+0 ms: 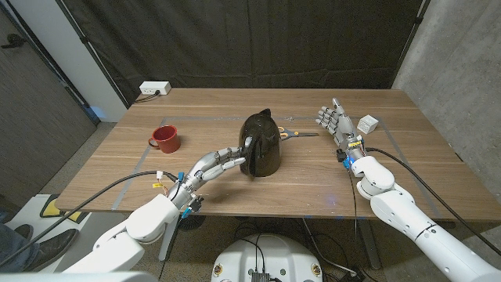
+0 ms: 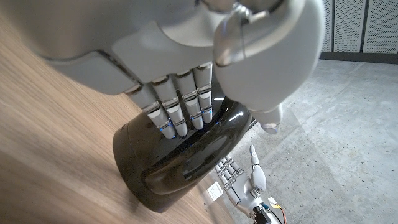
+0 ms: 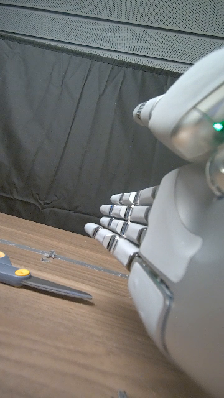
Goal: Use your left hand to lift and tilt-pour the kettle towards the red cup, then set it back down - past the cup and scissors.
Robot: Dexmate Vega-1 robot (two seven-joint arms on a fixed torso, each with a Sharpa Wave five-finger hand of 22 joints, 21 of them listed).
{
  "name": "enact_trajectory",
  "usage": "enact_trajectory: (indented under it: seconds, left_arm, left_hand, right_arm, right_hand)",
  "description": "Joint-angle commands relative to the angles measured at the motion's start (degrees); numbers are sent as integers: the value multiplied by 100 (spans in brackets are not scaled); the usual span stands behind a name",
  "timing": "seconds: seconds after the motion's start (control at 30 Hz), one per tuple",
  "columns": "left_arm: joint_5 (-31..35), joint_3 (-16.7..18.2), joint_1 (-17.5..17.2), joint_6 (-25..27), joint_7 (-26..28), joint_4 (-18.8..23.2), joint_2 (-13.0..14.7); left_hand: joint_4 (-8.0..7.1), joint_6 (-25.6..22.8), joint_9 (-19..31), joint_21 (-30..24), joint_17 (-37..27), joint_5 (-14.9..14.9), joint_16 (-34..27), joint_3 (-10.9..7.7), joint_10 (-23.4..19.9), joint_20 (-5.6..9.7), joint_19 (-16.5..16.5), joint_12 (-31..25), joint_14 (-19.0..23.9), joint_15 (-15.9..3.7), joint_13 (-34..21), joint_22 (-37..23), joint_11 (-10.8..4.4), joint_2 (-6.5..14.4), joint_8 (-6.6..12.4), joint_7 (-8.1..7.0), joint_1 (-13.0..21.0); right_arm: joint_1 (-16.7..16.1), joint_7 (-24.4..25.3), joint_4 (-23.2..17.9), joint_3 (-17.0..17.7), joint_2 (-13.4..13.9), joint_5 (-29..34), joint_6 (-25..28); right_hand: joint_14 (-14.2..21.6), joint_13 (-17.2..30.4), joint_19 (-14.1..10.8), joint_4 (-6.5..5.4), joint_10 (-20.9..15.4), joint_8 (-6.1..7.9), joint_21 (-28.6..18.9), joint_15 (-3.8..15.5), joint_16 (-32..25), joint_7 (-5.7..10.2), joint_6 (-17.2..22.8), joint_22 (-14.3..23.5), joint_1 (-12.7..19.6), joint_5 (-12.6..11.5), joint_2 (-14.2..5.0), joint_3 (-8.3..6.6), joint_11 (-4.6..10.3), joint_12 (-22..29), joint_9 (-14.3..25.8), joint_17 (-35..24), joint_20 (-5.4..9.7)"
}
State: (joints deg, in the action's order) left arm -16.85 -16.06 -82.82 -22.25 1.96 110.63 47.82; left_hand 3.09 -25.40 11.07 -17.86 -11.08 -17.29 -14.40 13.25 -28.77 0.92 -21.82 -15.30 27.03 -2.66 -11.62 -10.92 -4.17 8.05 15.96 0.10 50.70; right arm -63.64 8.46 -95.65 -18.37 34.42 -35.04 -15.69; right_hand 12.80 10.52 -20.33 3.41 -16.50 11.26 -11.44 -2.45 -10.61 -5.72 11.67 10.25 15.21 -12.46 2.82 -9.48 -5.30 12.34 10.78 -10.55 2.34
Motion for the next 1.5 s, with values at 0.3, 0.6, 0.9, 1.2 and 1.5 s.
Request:
enact_trajectory:
  seconds: [0.3,0.6,0.9,1.2,1.5]
  left_arm:
    - [-189,-23,-26,-510,-34,-135,36]
    - [-306,-213,168,-578,-246,-317,-49]
    - [-381,-454,495,-600,-502,-503,-161]
    - [-404,-598,628,-420,-549,-499,-183]
    - [-424,-710,728,-243,-564,-487,-196]
  left_hand:
    - [37,-186,18,-69,-11,73,-56,-44,-201,31,-196,-66,211,-165,-14,-19,10,59,52,-24,93]
    - [51,-233,18,-74,-13,94,-58,-72,-224,33,-221,-55,259,-173,-16,-19,8,83,54,-23,141]
    - [58,-263,18,-87,-16,117,-56,-96,-251,35,-269,-45,297,-173,-17,-19,-3,101,48,-16,176]
    - [53,-299,19,-94,-20,148,-55,-111,-322,9,-299,-49,344,-157,-19,-19,-12,108,41,-35,190]
    - [46,-355,19,-100,-23,173,-53,-120,-355,-37,-325,-39,385,-152,-20,-20,-24,108,43,-48,195]
  right_arm:
    - [-8,104,-90,-41,-19,70,70]
    - [-131,170,-212,8,45,92,59]
    - [-256,225,-317,83,107,78,46]
    - [-343,217,-346,127,139,56,2]
    - [-378,205,-357,148,164,56,-18]
  right_hand:
    - [64,20,-30,-6,-38,16,-18,-2,-26,12,32,27,-7,-7,-57,16,-4,21,19,-7,87]
    - [63,20,-33,-3,-41,16,-18,-7,-24,14,37,27,-3,-6,-63,19,-4,21,19,-7,85]
    - [64,20,-34,0,-45,14,-18,-2,-22,12,35,28,0,-5,-67,23,-5,20,19,-7,85]
    - [73,20,-37,4,-52,14,-18,-9,-24,15,39,28,5,-4,-72,27,0,21,19,-7,83]
    - [80,20,-49,7,-52,14,-22,-1,-25,18,42,29,7,-2,-74,32,-6,18,19,-7,79]
